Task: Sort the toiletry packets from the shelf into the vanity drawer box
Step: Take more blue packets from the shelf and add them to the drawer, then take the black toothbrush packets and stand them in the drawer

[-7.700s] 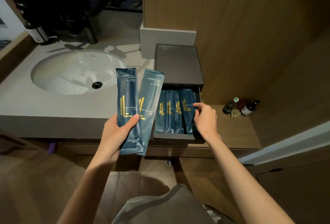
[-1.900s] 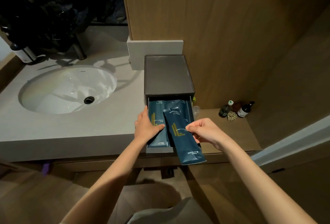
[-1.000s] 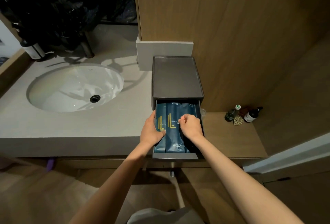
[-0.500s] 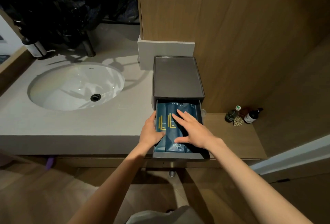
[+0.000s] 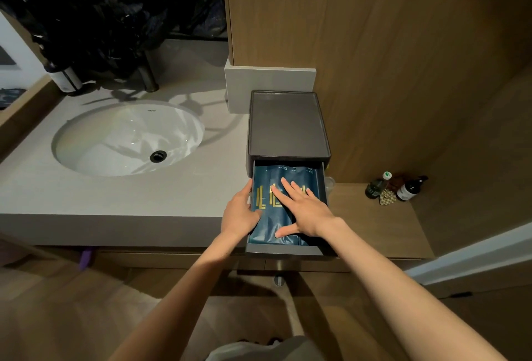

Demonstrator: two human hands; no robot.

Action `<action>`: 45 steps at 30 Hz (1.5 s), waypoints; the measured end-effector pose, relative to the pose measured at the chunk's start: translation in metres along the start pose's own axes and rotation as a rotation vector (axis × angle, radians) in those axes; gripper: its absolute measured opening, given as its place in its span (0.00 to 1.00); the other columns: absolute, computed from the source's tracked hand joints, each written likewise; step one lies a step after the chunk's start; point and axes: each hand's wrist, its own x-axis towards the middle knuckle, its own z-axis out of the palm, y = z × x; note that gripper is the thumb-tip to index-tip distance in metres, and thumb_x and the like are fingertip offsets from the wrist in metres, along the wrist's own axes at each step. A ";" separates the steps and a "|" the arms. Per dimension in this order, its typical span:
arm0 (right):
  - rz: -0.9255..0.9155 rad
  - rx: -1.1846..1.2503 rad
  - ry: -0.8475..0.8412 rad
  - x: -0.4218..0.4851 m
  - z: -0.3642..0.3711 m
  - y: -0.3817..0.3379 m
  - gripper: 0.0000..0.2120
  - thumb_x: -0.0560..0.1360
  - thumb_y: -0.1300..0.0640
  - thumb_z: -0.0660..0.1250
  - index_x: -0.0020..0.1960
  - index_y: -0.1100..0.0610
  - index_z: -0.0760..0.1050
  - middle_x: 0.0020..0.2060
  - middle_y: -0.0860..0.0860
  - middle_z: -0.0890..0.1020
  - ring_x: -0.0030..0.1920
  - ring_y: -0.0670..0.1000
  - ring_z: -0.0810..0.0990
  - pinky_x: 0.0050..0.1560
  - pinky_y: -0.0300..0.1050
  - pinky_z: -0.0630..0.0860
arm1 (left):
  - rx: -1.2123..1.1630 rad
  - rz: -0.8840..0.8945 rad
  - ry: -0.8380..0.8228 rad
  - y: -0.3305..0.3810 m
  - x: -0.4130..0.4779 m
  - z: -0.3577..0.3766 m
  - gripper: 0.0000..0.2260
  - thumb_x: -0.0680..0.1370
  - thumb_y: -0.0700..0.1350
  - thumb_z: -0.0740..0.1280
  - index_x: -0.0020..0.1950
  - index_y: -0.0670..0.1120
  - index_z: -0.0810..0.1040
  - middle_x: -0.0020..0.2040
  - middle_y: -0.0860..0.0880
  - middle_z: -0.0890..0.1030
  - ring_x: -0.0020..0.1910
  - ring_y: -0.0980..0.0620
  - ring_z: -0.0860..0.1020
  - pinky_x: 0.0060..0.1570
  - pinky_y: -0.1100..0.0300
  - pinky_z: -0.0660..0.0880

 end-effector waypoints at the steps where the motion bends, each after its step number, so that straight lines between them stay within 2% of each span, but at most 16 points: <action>1: 0.006 0.001 -0.007 0.000 -0.001 0.000 0.53 0.68 0.34 0.67 0.77 0.46 0.36 0.77 0.51 0.36 0.77 0.54 0.37 0.76 0.55 0.43 | 0.000 0.002 0.003 0.002 -0.002 -0.002 0.31 0.75 0.37 0.67 0.75 0.53 0.61 0.65 0.49 0.77 0.51 0.46 0.81 0.52 0.57 0.77; 4: 0.025 0.038 -0.017 -0.004 -0.008 -0.003 0.50 0.69 0.36 0.68 0.78 0.45 0.40 0.78 0.50 0.39 0.78 0.54 0.41 0.76 0.57 0.48 | -0.029 -0.021 0.002 0.006 -0.009 -0.008 0.28 0.77 0.38 0.65 0.74 0.53 0.62 0.67 0.50 0.75 0.46 0.52 0.80 0.49 0.60 0.75; 5: 0.033 0.060 -0.003 -0.006 -0.011 -0.004 0.47 0.70 0.37 0.68 0.78 0.45 0.43 0.78 0.50 0.42 0.78 0.55 0.44 0.75 0.57 0.52 | -0.042 -0.036 -0.002 0.006 -0.012 -0.010 0.27 0.77 0.39 0.65 0.74 0.52 0.63 0.67 0.49 0.74 0.47 0.52 0.80 0.50 0.59 0.75; 8: 0.032 0.099 0.124 -0.018 -0.022 -0.006 0.34 0.75 0.44 0.66 0.77 0.46 0.55 0.77 0.49 0.58 0.76 0.55 0.59 0.71 0.55 0.65 | -0.085 -0.085 -0.033 0.009 -0.021 -0.020 0.24 0.77 0.40 0.65 0.73 0.49 0.66 0.67 0.47 0.75 0.62 0.50 0.76 0.59 0.58 0.72; 10: 0.009 0.174 0.241 -0.028 -0.026 -0.009 0.28 0.76 0.47 0.65 0.74 0.46 0.62 0.73 0.48 0.68 0.71 0.53 0.67 0.67 0.54 0.70 | -0.111 -0.102 -0.050 0.010 -0.029 -0.030 0.23 0.78 0.40 0.65 0.72 0.48 0.67 0.65 0.47 0.76 0.63 0.53 0.74 0.61 0.60 0.69; 13: -0.026 0.345 0.385 -0.048 -0.033 -0.022 0.22 0.77 0.49 0.64 0.70 0.45 0.68 0.66 0.46 0.75 0.66 0.48 0.72 0.64 0.51 0.72 | -0.203 -0.085 -0.009 0.010 -0.047 -0.051 0.21 0.78 0.41 0.65 0.71 0.49 0.69 0.63 0.49 0.78 0.59 0.55 0.77 0.60 0.59 0.73; 16: -0.065 0.586 0.490 -0.067 -0.042 -0.048 0.15 0.77 0.53 0.65 0.64 0.46 0.74 0.53 0.43 0.81 0.54 0.41 0.77 0.58 0.41 0.74 | -0.285 -0.054 0.068 0.007 -0.073 -0.081 0.19 0.79 0.42 0.64 0.70 0.50 0.70 0.61 0.52 0.78 0.57 0.58 0.77 0.59 0.62 0.72; 18: -0.092 0.728 0.511 -0.077 -0.045 -0.069 0.13 0.78 0.55 0.65 0.61 0.48 0.76 0.47 0.42 0.81 0.49 0.40 0.78 0.53 0.34 0.73 | -0.332 -0.032 0.128 0.003 -0.092 -0.101 0.17 0.79 0.45 0.63 0.69 0.51 0.71 0.60 0.54 0.79 0.58 0.58 0.77 0.61 0.60 0.72; 20: -0.110 0.790 0.516 -0.080 -0.045 -0.093 0.11 0.78 0.55 0.65 0.60 0.49 0.77 0.45 0.43 0.82 0.48 0.40 0.78 0.51 0.32 0.73 | -0.404 -0.033 0.208 -0.008 -0.112 -0.121 0.15 0.79 0.45 0.62 0.67 0.51 0.73 0.58 0.53 0.81 0.57 0.56 0.79 0.59 0.59 0.74; 24: -0.123 0.858 0.489 -0.074 -0.036 -0.148 0.10 0.77 0.55 0.66 0.57 0.46 0.77 0.44 0.43 0.82 0.47 0.41 0.79 0.50 0.38 0.75 | -0.550 -0.095 0.347 -0.041 -0.145 -0.158 0.12 0.80 0.41 0.61 0.63 0.49 0.75 0.54 0.51 0.83 0.52 0.52 0.81 0.54 0.59 0.76; 28: -0.109 0.910 0.465 -0.056 -0.020 -0.213 0.09 0.77 0.55 0.67 0.56 0.46 0.78 0.44 0.44 0.84 0.48 0.42 0.81 0.54 0.43 0.76 | -0.594 -0.149 0.403 -0.098 -0.175 -0.202 0.10 0.80 0.41 0.61 0.59 0.51 0.76 0.51 0.52 0.83 0.50 0.52 0.81 0.53 0.58 0.76; 32: -0.092 0.969 0.424 -0.029 0.001 -0.294 0.09 0.76 0.53 0.65 0.55 0.43 0.78 0.45 0.44 0.84 0.50 0.45 0.81 0.58 0.49 0.77 | -0.583 -0.183 0.417 -0.162 -0.208 -0.265 0.10 0.79 0.42 0.63 0.57 0.54 0.77 0.52 0.52 0.83 0.49 0.53 0.81 0.50 0.61 0.77; 36: -0.106 1.023 0.389 0.012 0.006 -0.386 0.09 0.77 0.53 0.65 0.55 0.43 0.78 0.46 0.44 0.84 0.50 0.46 0.82 0.58 0.51 0.77 | -0.534 -0.220 0.466 -0.210 -0.225 -0.343 0.12 0.78 0.42 0.64 0.59 0.55 0.76 0.53 0.55 0.83 0.52 0.55 0.81 0.57 0.55 0.77; 40: -0.170 1.025 0.336 0.059 -0.011 -0.464 0.10 0.78 0.53 0.65 0.57 0.43 0.77 0.48 0.42 0.83 0.52 0.44 0.81 0.59 0.45 0.76 | -0.479 -0.153 0.515 -0.237 -0.224 -0.419 0.14 0.78 0.41 0.64 0.63 0.53 0.75 0.56 0.55 0.82 0.57 0.54 0.80 0.61 0.51 0.74; 45: -0.257 1.002 0.315 0.125 -0.038 -0.542 0.10 0.78 0.54 0.64 0.58 0.44 0.77 0.47 0.41 0.83 0.50 0.42 0.80 0.52 0.35 0.76 | -0.471 -0.100 0.602 -0.278 -0.199 -0.498 0.15 0.78 0.43 0.64 0.65 0.51 0.75 0.56 0.55 0.82 0.54 0.56 0.81 0.56 0.55 0.77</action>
